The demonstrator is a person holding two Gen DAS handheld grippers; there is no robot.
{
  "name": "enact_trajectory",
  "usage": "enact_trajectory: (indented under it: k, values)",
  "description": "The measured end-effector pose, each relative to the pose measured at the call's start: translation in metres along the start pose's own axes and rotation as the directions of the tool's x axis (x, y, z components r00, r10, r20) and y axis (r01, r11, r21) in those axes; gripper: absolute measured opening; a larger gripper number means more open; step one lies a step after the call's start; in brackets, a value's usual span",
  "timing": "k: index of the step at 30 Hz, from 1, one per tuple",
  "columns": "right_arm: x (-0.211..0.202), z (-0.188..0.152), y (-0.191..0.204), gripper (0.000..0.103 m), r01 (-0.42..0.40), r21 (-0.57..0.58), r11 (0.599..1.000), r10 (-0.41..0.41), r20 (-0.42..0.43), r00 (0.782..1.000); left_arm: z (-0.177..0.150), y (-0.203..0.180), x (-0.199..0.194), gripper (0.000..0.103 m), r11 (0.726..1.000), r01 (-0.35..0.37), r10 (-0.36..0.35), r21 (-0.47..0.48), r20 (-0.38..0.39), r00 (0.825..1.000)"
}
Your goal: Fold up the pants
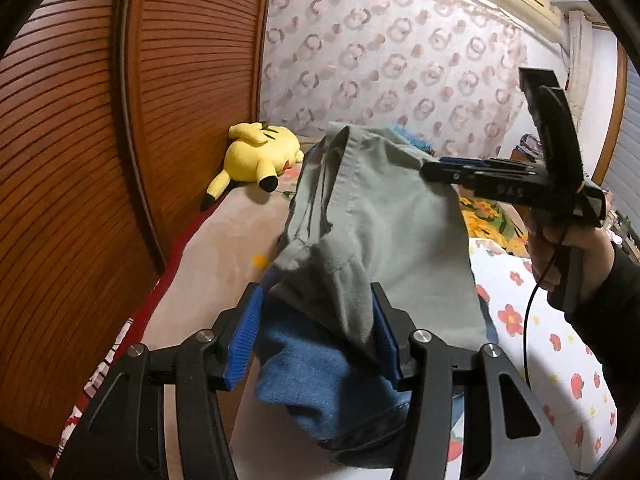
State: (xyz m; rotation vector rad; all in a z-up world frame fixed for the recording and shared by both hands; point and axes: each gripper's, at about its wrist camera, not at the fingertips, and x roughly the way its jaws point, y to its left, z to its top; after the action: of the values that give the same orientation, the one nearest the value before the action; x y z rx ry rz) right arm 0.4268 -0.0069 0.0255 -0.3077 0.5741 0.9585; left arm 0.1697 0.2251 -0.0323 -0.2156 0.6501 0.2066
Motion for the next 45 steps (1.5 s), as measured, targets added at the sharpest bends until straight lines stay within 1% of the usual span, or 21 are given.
enact_trajectory:
  k: [6, 13, 16, 18, 21, 26, 28, 31, 36, 40, 43, 45]
  values:
    - [-0.014, -0.009, -0.001, 0.043, -0.005, 0.035, 0.999, 0.004, 0.025, 1.000, 0.001, -0.005, -0.010, 0.053, 1.000, -0.007, 0.007, 0.011, 0.015, 1.000]
    - [-0.052, -0.032, 0.012, 0.043, -0.002, 0.081, 0.997, -0.004, 0.068, 0.998, 0.006, -0.017, -0.028, 0.055, 0.999, -0.001, -0.001, 0.039, 0.051, 0.999]
    - [-0.068, -0.042, 0.020, 0.043, 0.004, 0.093, 0.996, -0.011, 0.080, 0.997, 0.006, -0.021, -0.035, 0.063, 0.999, 0.008, -0.011, 0.049, 0.067, 0.998]
    - [-0.079, -0.048, 0.026, 0.043, 0.005, 0.096, 0.995, -0.014, 0.086, 0.996, 0.005, -0.025, -0.042, 0.073, 0.998, 0.011, -0.016, 0.060, 0.082, 0.996]
    - [-0.095, -0.058, 0.033, 0.043, 0.015, 0.103, 0.995, -0.025, 0.097, 0.995, 0.005, -0.032, -0.053, 0.081, 0.997, 0.019, -0.027, 0.078, 0.109, 0.994]
    - [-0.123, -0.076, 0.045, 0.051, 0.023, 0.123, 0.992, -0.037, 0.118, 0.992, 0.003, -0.046, -0.071, 0.084, 0.993, 0.008, -0.025, 0.119, 0.146, 0.989]
    - [-0.132, -0.082, 0.049, 0.060, 0.035, 0.129, 0.991, -0.052, 0.127, 0.991, 0.003, -0.050, -0.077, 0.084, 0.992, 0.012, -0.032, 0.128, 0.156, 0.987]
    - [-0.147, -0.092, 0.056, 0.064, 0.053, 0.140, 0.989, -0.074, 0.143, 0.987, 0.001, -0.057, -0.089, 0.084, 0.990, 0.021, -0.047, 0.143, 0.181, 0.982]
    - [-0.174, -0.107, 0.066, 0.066, 0.074, 0.167, 0.983, -0.102, 0.168, 0.981, -0.002, -0.072, -0.104, 0.084, 0.985, 0.016, -0.052, 0.173, 0.206, 0.977]
    - [-0.194, -0.118, 0.074, 0.068, 0.104, 0.184, 0.977, -0.138, 0.181, 0.974, -0.006, -0.082, -0.111, 0.084, 0.983, 0.023, -0.061, 0.182, 0.205, 0.977]
    - [-0.208, -0.127, 0.080, 0.069, 0.140, 0.197, 0.970, -0.177, 0.187, 0.966, -0.008, -0.090, -0.113, 0.084, 0.983, 0.021, -0.059, 0.184, 0.201, 0.978]
    - [-0.219, -0.133, 0.085, 0.069, 0.173, 0.210, 0.962, -0.212, 0.186, 0.959, -0.012, -0.095, -0.115, 0.084, 0.983, 0.042, -0.079, 0.179, 0.204, 0.976]
